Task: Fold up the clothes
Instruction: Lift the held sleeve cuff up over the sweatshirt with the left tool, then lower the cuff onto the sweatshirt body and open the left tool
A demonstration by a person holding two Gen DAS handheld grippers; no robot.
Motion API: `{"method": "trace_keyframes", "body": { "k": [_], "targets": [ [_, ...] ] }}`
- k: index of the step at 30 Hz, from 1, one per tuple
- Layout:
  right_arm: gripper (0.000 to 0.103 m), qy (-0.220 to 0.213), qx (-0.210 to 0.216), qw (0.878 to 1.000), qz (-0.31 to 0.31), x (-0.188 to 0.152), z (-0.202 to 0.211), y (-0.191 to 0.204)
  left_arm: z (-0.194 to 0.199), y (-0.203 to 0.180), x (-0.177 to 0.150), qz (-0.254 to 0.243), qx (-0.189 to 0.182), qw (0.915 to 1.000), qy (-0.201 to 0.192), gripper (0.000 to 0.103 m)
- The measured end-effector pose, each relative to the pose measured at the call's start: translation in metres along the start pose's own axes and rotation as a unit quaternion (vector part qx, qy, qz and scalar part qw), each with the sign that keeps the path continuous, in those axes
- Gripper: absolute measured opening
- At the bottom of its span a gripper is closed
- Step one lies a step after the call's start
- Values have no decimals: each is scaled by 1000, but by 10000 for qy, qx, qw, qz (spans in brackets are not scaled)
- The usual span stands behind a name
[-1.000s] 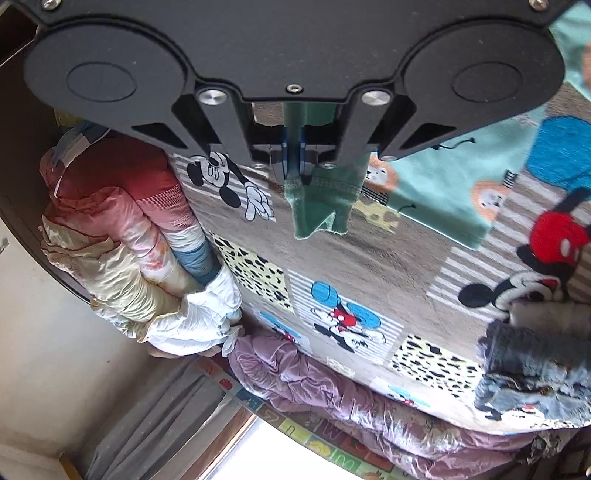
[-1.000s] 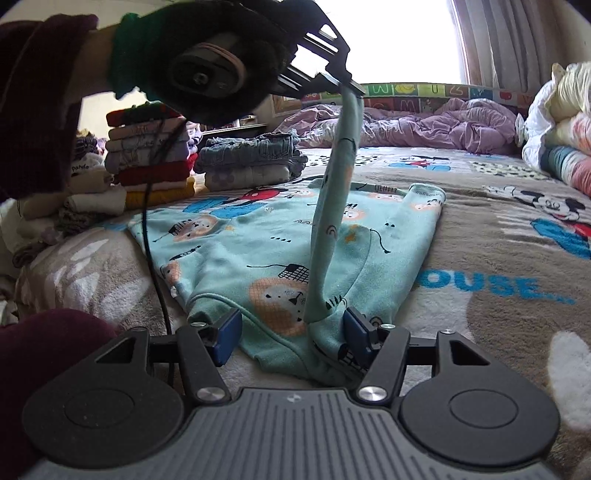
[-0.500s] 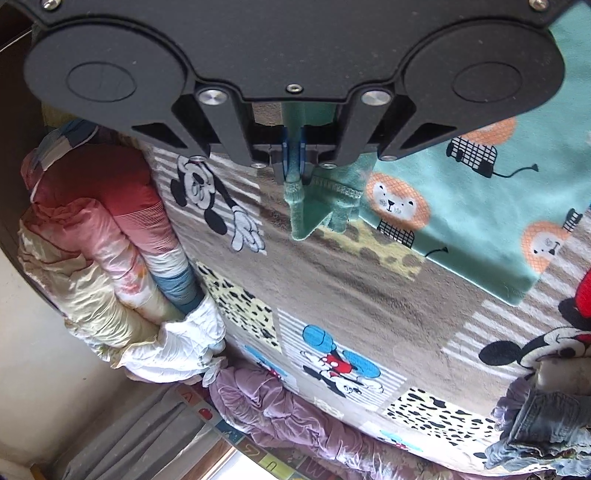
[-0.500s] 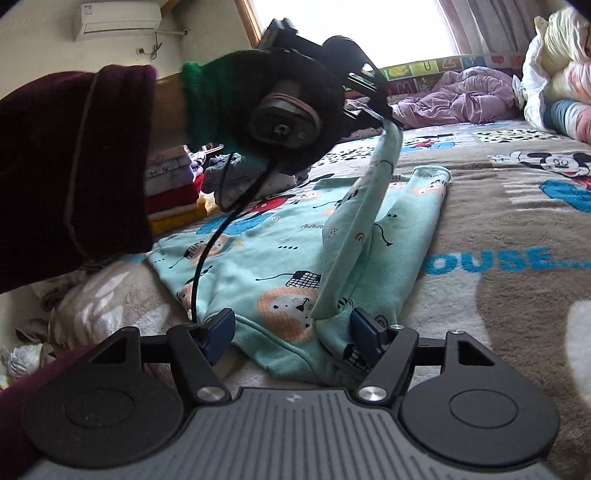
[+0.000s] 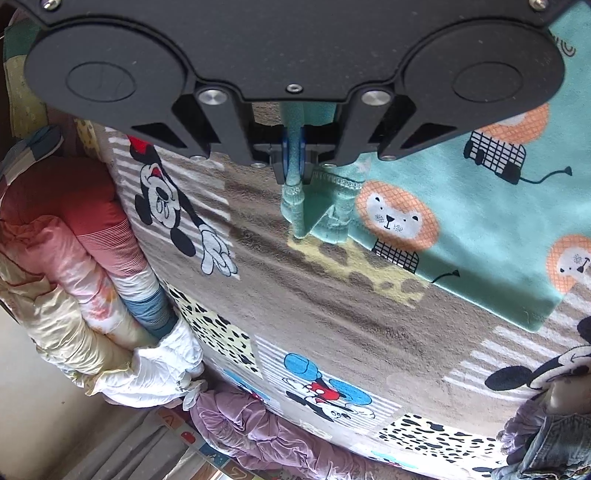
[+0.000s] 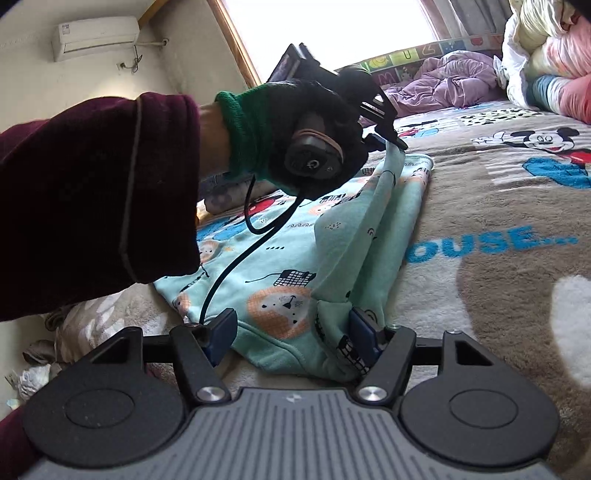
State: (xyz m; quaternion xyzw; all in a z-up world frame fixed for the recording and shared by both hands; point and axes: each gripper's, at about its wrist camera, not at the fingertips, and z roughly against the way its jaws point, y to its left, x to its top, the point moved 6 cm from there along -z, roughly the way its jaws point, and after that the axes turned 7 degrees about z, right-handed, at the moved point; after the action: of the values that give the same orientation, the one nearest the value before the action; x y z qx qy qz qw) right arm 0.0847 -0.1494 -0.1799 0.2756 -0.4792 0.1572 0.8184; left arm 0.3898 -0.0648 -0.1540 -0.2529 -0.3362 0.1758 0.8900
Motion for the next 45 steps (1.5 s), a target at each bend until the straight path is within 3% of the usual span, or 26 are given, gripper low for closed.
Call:
{"method": "trace_keyframes", "body": {
  "k": [10,17,22,25,27,32,34,39,41,45],
  "targets": [
    [67,42,-152,9999,-16,1,-4,-4,-15,0,-3,-203,240,9995,-5,3],
    [68,51,-188,9998,-41,0,-4,-6,-31,-10,-11,-870,500,9948,146,3],
    [68,40,-232,9997,-27,1,-4,-6,-12,-12,1,-1016,143,9947,18,34],
    [68,24,-268,9996,12,2,-1,-5,7,-11,12,-995,-92,9948,-167,35],
    [68,7,-313,9995,50,3,2,-4,14,-6,18,-1088,-13,9938,-237,35],
    [68,-112,-389,9992,48,8,26,-2,15,11,17,-1221,-13,9925,-56,35],
    [66,-353,-397,9986,61,15,38,-4,12,17,16,-1220,-91,9925,27,35],
    [51,-724,-527,9960,-6,62,22,-46,7,29,17,-1053,-372,9936,172,35],
    [50,-809,-532,9952,-171,86,5,-70,5,31,17,-988,-482,9937,231,35],
    [46,-618,-608,9955,-382,114,-49,-119,1,35,12,-1088,-567,9919,318,35]
  ]
}}
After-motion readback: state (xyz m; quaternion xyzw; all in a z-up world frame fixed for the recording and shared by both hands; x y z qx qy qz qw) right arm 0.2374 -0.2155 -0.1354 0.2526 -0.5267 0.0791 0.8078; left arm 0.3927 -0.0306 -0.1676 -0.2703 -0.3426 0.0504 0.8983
